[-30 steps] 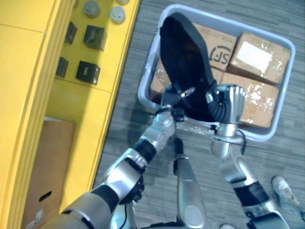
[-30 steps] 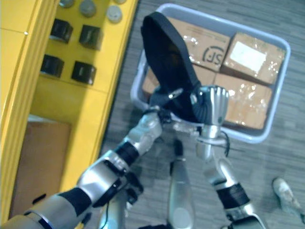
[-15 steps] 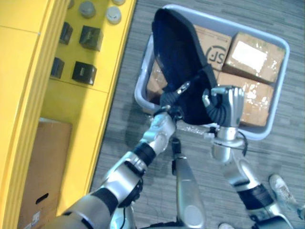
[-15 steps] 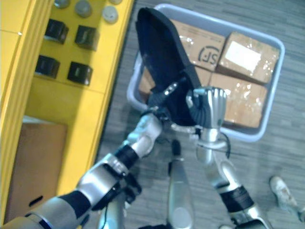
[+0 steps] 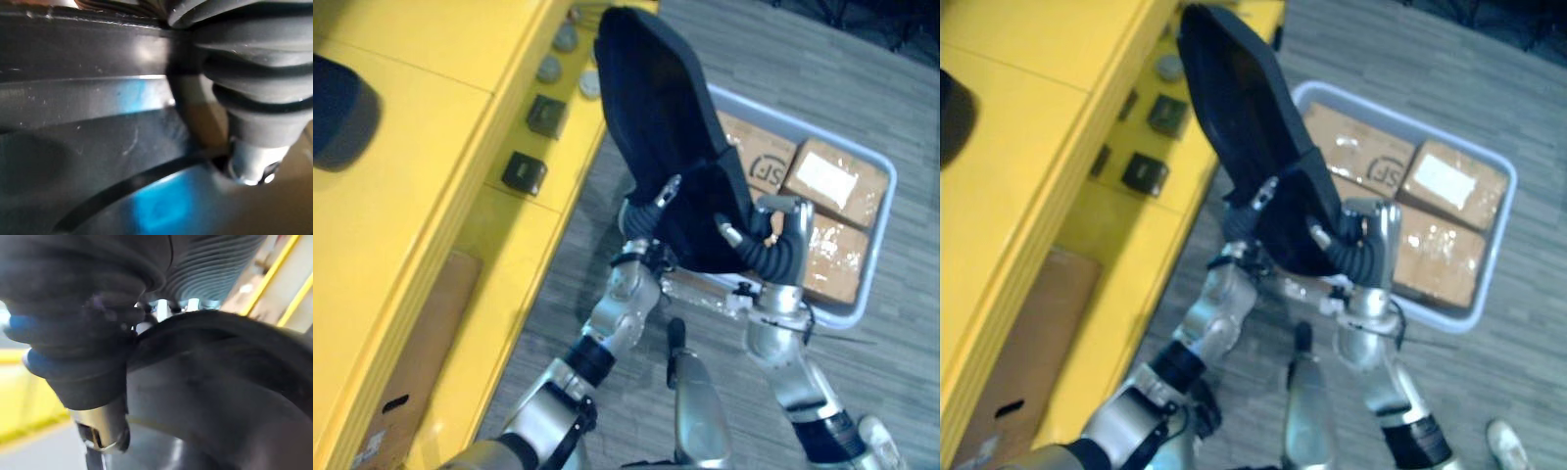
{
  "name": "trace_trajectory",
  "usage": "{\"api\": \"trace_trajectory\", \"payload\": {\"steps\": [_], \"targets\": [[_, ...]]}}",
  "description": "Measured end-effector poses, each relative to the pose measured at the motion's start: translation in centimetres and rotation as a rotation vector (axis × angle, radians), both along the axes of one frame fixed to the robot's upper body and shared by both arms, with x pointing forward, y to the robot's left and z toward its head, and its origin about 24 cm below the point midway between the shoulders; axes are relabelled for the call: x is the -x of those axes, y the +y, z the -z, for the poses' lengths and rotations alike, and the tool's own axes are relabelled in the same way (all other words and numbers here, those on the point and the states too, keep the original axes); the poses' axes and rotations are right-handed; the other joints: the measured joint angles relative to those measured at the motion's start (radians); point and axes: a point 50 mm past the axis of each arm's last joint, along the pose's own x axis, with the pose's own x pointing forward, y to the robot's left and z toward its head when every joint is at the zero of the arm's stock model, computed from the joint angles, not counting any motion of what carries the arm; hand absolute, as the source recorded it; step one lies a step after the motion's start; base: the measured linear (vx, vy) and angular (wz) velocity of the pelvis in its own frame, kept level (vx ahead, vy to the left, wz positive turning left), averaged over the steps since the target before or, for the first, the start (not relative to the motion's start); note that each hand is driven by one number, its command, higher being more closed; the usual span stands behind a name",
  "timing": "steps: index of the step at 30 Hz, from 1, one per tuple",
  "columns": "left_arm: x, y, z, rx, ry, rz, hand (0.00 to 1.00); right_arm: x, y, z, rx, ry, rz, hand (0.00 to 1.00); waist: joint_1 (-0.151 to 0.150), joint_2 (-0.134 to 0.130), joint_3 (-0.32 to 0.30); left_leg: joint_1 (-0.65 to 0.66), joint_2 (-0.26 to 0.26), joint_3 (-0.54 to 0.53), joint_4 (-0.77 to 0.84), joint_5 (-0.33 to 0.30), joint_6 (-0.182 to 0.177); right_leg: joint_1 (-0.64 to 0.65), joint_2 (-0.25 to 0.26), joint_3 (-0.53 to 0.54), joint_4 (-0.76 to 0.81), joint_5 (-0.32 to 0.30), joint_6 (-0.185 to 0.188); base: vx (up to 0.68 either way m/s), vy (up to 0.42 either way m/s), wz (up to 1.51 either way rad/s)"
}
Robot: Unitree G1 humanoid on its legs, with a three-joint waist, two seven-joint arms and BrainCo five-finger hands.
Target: Walk over and take plastic housings, then place them on the shelf
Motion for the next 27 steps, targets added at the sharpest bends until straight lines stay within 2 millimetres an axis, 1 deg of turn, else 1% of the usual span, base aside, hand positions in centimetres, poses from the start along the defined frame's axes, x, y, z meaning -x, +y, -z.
{"api": "trace_trajectory", "payload": {"steps": [1, 2, 3, 4, 6, 7, 8, 9, 10, 11, 12, 13, 14, 15, 16, 18, 19, 20, 21, 22, 24, 25, 27], "targets": [[0.4, 0.7, -0.6, -0.029, -0.057, -0.043, 1.0, 0.1, 0.3, -0.5, -0.029, 0.004, -0.081, 0.0, 0.01, 0.008, -0.022, 0.033, -0.002, -0.013, -0.015, 0.0, 0.0, 0.037, 0.0, -0.009, -0.011, 0.0, 0.0, 0.09, 0.04, 0.16], [0.5, 1.2, -1.0, -0.038, -0.087, -0.068, 1.0, 0.1, 0.4, -0.8, -0.042, 0.01, -0.126, 0.0, 0.014, 0.011, -0.033, 0.05, -0.002, -0.015, -0.02, 0.0, 0.0, 0.057, 0.0, -0.017, -0.02, 0.0, 0.0, 0.08, 0.042, 0.16], [1.0, 2.1, -1.6, -0.046, -0.132, -0.114, 1.0, 0.0, 0.7, -1.2, -0.059, 0.014, -0.192, 0.0, 0.019, 0.022, -0.062, 0.072, -0.003, -0.026, -0.031, 0.0, 0.0, 0.09, -0.001, -0.027, -0.036, 0.001, 0.001, 0.06, 0.034, 0.13], [1.3, 2.6, -1.8, -0.054, -0.155, -0.142, 1.0, -0.1, 0.9, -1.5, -0.079, 0.021, -0.24, 0.0, 0.024, 0.027, -0.076, 0.088, -0.005, -0.032, -0.042, 0.0, 0.0, 0.106, -0.001, -0.028, -0.042, 0.002, 0.003, 0.08, 0.05, 0.14], [2.5, 4.7, -2.6, -0.104, -0.24, -0.263, 1.0, -0.3, 1.6, -2.4, -0.164, 0.044, -0.409, 0.0, 0.05, 0.047, -0.121, 0.133, -0.01, -0.042, -0.068, 0.0, 0.0, 0.163, -0.006, -0.05, -0.072, 0.006, 0.01, 0.07, 0.051, 0.13], [2.9, 5.2, -2.8, -0.123, -0.26, -0.291, 1.0, -0.3, 1.7, -2.5, -0.186, 0.049, -0.452, 0.0, 0.057, 0.053, -0.131, 0.143, -0.012, -0.047, -0.076, 0.0, 0.0, 0.175, -0.006, -0.054, -0.078, 0.006, 0.01, 0.06, 0.048, 0.21], [3.6, 6.5, -3.1, -0.155, -0.297, -0.354, 1.0, -0.5, 1.9, -2.7, -0.245, 0.061, -0.526, 0.0, 0.068, 0.061, -0.142, 0.157, -0.014, -0.067, -0.081, 0.0, 0.0, 0.204, -0.008, -0.065, -0.091, 0.007, 0.013, 0.05, 0.044, 0.31], [4.3, 7.7, -3.2, -0.195, -0.325, -0.422, 1.0, -0.6, 2.3, -2.9, -0.291, 0.074, -0.608, 0.0, 0.072, 0.068, -0.154, 0.17, -0.016, -0.083, -0.091, 0.0, 0.0, 0.231, -0.012, -0.085, -0.102, 0.008, 0.014, 0.04, 0.041, 0.36], [4.7, 8.2, -3.2, -0.206, -0.332, -0.451, 1.0, -0.6, 2.6, -2.9, -0.312, 0.082, -0.645, 0.0, 0.075, 0.07, -0.165, 0.171, -0.017, -0.093, -0.093, 0.0, 0.0, 0.24, -0.013, -0.093, -0.107, 0.008, 0.014, 0.03, 0.031, 0.41], [5.3, 9.4, -3.1, -0.224, -0.339, -0.512, 1.0, -0.5, 3.2, -2.9, -0.35, 0.095, -0.711, 0.0, 0.089, 0.073, -0.178, 0.178, -0.017, -0.108, -0.094, 0.001, 0.001, 0.261, -0.015, -0.113, -0.115, 0.008, 0.014, 0.04, 0.023, 0.32], [5.7, 10.3, -3.0, -0.238, -0.337, -0.554, 1.0, -0.7, 3.5, -3.1, -0.391, 0.092, -0.742, 0.0, 0.097, 0.074, -0.181, 0.191, -0.017, -0.123, -0.098, 0.001, 0.001, 0.286, -0.014, -0.122, -0.125, 0.008, 0.014, 0.04, 0.018, 0.53], [6.5, 11.7, -2.3, -0.285, -0.32, -0.623, 1.0, -1.0, 4.0, -3.4, -0.448, 0.092, -0.802, 0.0, 0.101, 0.077, -0.208, 0.192, -0.019, -0.151, -0.108, 0.003, 0.004, 0.313, -0.018, -0.155, -0.142, 0.009, 0.015, 0.03, 0.007, 0.45], [6.6, 11.9, -2.2, -0.298, -0.318, -0.634, 1.0, -1.0, 4.2, -3.4, -0.456, 0.094, -0.817, 0.0, 0.104, 0.077, -0.211, 0.193, -0.02, -0.157, -0.11, 0.004, 0.005, 0.319, -0.019, -0.163, -0.145, 0.009, 0.015, 0.02, 0.004, 0.59], [7.0, 12.6, -1.8, -0.34, -0.305, -0.68, 1.0, -1.3, 4.6, -3.6, -0.488, 0.097, -0.861, 0.0, 0.12, 0.077, -0.217, 0.198, -0.023, -0.183, -0.111, 0.008, 0.005, 0.345, -0.023, -0.187, -0.152, 0.009, 0.015, 0.01, 0.001, 0.6], [7.6, 13.4, -1.3, -0.395, -0.29, -0.734, 1.0, -1.7, 5.6, -3.5, -0.508, 0.127, -0.917, 0.0, 0.14, 0.075, -0.229, 0.201, -0.026, -0.217, -0.112, 0.01, 0.005, 0.379, -0.025, -0.219, -0.165, 0.009, 0.015, 0.01, -0.004, 0.66], [8.3, 14.2, -1.1, -0.432, -0.279, -0.783, 1.0, -2.1, 7.0, -3.0, -0.525, 0.173, -0.98, 0.0, 0.161, 0.072, -0.238, 0.199, -0.03, -0.255, -0.116, 0.019, 0.005, 0.408, -0.028, -0.252, -0.176, 0.008, 0.015, 0.0, -0.016, 0.65], [8.7, 14.8, -1.0, -0.45, -0.274, -0.816, 1.0, -2.4, 8.2, -2.7, -0.535, 0.211, -1.03, 0.0, 0.183, 0.071, -0.239, 0.196, -0.032, -0.285, -0.12, 0.027, 0.003, 0.426, -0.03, -0.279, -0.179, 0.008, 0.015, -0.01, -0.025, 0.67], [9.0, 15.1, -1.0, -0.459, -0.269, -0.836, 1.0, -2.5, 8.9, -2.5, -0.537, 0.232, -1.057, 0.0, 0.194, 0.071, -0.243, 0.186, -0.033, -0.301, -0.119, 0.03, 0.002, 0.431, -0.031, -0.295, -0.179, 0.008, 0.015, -0.01, -0.036, 0.75], [9.6, 15.8, -0.9, -0.487, -0.26, -0.878, 1.0, -2.7, 10.1, -2.2, -0.548, 0.273, -1.1, 0.0, 0.214, 0.069, -0.247, 0.178, -0.035, -0.333, -0.123, 0.039, -0.001, 0.446, -0.031, -0.321, -0.185, 0.008, 0.015, -0.01, -0.028, 0.63], [9.8, 16.0, -0.9, -0.498, -0.253, -0.895, 1.0, -2.7, 10.6, -2.0, -0.554, 0.293, -1.117, 0.0, 0.226, 0.068, -0.248, 0.174, -0.036, -0.349, -0.124, 0.044, -0.002, 0.457, -0.03, -0.337, -0.19, 0.007, 0.014, -0.01, -0.042, 0.81], [11.1, 17.3, -0.4, -0.545, -0.218, -0.966, 1.0, -2.7, 12.5, -1.5, -0.577, 0.356, -1.183, 0.0, 0.267, 0.064, -0.252, 0.166, -0.039, -0.405, -0.133, 0.058, -0.008, 0.49, -0.027, -0.381, -0.196, 0.004, 0.011, -0.01, -0.035, 0.72], [11.4, 17.7, -0.2, -0.561, -0.205, -0.99, 1.0, -2.6, 12.9, -1.4, -0.582, 0.368, -1.2, 0.0, 0.276, 0.062, -0.253, 0.166, -0.041, -0.419, -0.136, 0.062, -0.009, 0.497, -0.027, -0.39, -0.198, 0.004, 0.01, -0.01, -0.021, 0.55], [12.8, 19.0, 0.3, -0.602, -0.151, -1.068, 1.0, -2.4, 14.1, -1.1, -0.604, 0.402, -1.251, 0.0, 0.31, 0.052, -0.259, 0.159, -0.046, -0.458, -0.15, 0.076, -0.015, 0.518, -0.026, -0.421, -0.21, 0.0, 0.011, -0.03, -0.023, 0.5]]}}
